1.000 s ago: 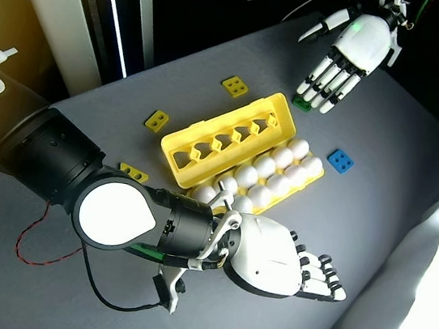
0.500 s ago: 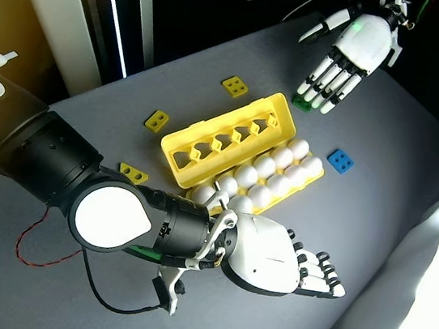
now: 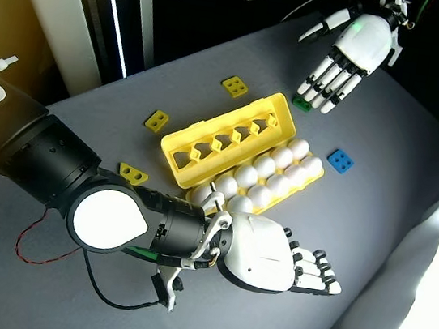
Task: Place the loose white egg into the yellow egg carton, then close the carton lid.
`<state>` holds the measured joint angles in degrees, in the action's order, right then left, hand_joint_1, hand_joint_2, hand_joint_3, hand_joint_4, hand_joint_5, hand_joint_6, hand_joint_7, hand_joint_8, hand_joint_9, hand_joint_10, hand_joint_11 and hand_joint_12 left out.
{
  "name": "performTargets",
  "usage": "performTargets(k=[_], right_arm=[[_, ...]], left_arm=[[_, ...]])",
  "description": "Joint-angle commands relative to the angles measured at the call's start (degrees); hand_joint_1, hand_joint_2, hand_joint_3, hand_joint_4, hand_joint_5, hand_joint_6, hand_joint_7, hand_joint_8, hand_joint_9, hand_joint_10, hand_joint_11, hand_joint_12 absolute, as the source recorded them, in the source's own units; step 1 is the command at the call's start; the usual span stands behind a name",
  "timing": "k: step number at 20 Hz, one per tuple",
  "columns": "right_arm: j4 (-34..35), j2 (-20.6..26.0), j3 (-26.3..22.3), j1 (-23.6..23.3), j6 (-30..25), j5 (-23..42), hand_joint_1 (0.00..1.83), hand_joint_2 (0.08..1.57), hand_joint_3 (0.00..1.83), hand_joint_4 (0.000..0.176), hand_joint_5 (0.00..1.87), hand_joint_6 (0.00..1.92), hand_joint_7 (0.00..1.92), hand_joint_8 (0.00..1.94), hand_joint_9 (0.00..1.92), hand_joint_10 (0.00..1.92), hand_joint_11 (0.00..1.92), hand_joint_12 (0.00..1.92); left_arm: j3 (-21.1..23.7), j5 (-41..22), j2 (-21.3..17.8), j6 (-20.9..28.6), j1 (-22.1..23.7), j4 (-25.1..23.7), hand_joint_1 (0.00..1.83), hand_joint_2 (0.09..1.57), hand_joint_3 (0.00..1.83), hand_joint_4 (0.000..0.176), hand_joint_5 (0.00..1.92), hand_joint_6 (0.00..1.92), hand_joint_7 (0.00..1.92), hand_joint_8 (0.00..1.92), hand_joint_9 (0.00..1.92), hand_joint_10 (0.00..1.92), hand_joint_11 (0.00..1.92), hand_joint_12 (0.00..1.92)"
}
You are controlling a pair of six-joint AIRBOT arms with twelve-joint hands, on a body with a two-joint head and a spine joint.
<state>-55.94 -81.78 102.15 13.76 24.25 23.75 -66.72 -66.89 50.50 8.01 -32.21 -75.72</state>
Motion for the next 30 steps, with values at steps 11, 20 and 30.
performTargets(k=[11, 20, 30], right_arm=[[0.26, 1.45, 0.28, -0.01, 0.25, 0.08, 1.12, 1.01, 0.0, 0.096, 1.24, 0.54, 0.16, 0.01, 0.03, 0.01, 0.0, 0.0], [0.26, 1.62, -0.33, -1.54, 0.15, 0.12, 1.1, 1.0, 0.0, 0.151, 1.24, 0.54, 0.19, 0.0, 0.04, 0.0, 0.0, 0.0], [0.27, 1.92, -1.95, -3.7, 0.1, -0.04, 1.1, 1.01, 0.0, 0.136, 1.24, 0.55, 0.2, 0.0, 0.07, 0.0, 0.0, 0.0]], left_arm=[[-0.13, -3.16, -0.79, 0.36, 0.37, 3.71, 0.0, 1.2, 0.0, 0.0, 0.55, 0.0, 0.52, 0.0, 0.42, 0.0, 0.0, 0.59], [-0.08, -3.06, -0.81, 0.35, 0.37, 3.7, 0.0, 1.19, 0.0, 0.0, 0.55, 0.0, 0.53, 0.0, 0.44, 0.0, 0.0, 0.6], [-0.07, -2.97, -0.77, 0.36, 0.37, 3.67, 0.0, 1.2, 0.0, 0.0, 0.55, 0.0, 0.52, 0.0, 0.42, 0.0, 0.0, 0.6]])
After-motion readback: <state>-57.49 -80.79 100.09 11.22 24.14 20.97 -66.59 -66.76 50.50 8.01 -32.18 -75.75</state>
